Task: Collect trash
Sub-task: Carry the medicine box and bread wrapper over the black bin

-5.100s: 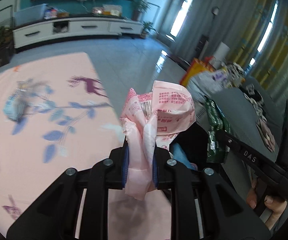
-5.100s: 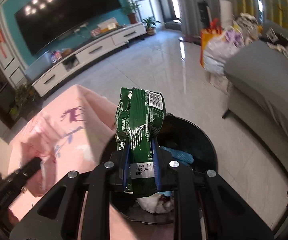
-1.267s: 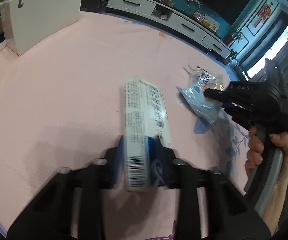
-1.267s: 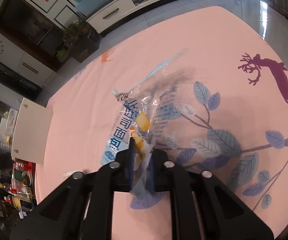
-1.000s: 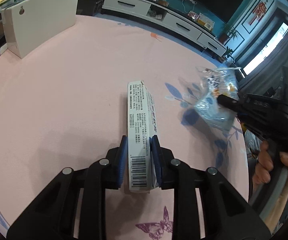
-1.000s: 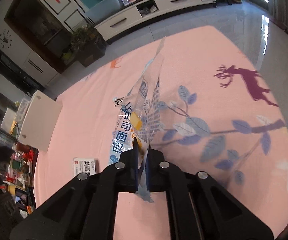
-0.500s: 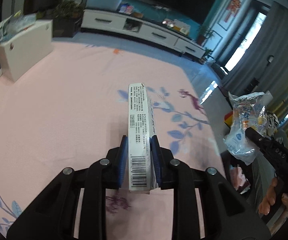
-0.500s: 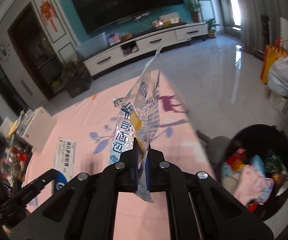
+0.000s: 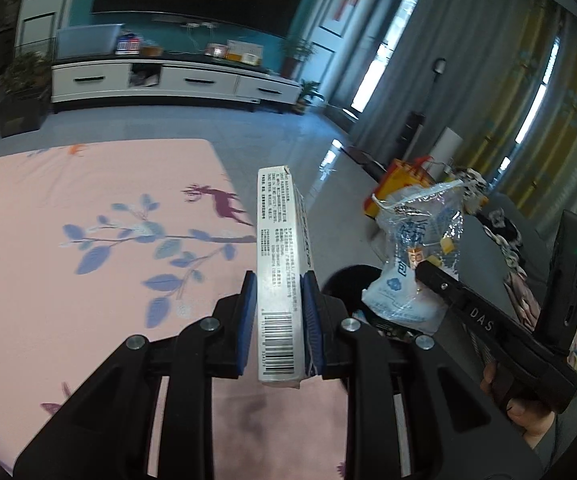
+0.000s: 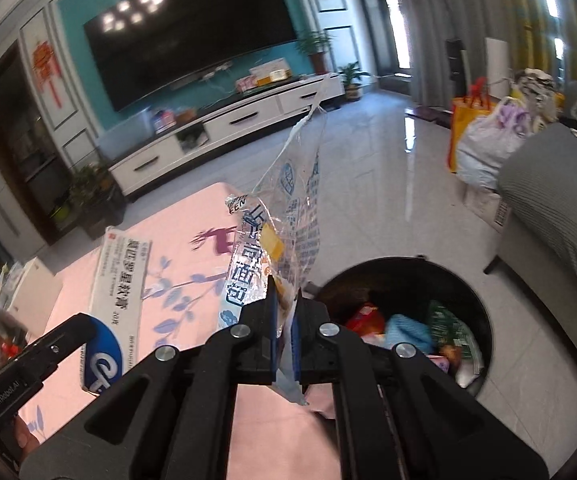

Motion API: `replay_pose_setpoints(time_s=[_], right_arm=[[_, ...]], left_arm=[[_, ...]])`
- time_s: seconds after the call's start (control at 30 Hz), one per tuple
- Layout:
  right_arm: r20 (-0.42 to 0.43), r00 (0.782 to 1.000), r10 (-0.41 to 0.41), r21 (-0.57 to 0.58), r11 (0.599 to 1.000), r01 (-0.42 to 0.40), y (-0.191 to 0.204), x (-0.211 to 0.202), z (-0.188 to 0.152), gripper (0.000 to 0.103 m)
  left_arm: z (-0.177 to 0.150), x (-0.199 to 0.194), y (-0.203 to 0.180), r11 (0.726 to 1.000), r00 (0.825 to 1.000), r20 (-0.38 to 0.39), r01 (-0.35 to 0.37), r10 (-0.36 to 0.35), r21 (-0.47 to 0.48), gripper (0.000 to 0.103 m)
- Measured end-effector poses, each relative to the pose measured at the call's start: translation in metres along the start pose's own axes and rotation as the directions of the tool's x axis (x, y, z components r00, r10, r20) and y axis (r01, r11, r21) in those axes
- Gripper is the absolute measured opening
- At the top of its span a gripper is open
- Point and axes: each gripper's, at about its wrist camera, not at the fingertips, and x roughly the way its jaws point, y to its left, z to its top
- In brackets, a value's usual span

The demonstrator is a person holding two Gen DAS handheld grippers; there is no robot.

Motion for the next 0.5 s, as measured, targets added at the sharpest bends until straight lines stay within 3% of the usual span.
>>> replay_pose_setpoints(time_s=[0.27,0.5], right_arm=[[-0.023,0.996,-0.081,0.084,0.993,0.083,-0.057,-0.003,-0.004,0.006],[-0.087,0.989,-0.118,0.155,0.979,0.13,-0.09,0.01,-0.013,0.006]], left_arm=[[-0.011,0.05,-0.045,0.995,0.992,-0.092,0.091,-0.088,0.034,0.024],[-0.028,0.103,-0.07,0.987,0.968,-0.205,0.154,-0.143,0.038,0.025]])
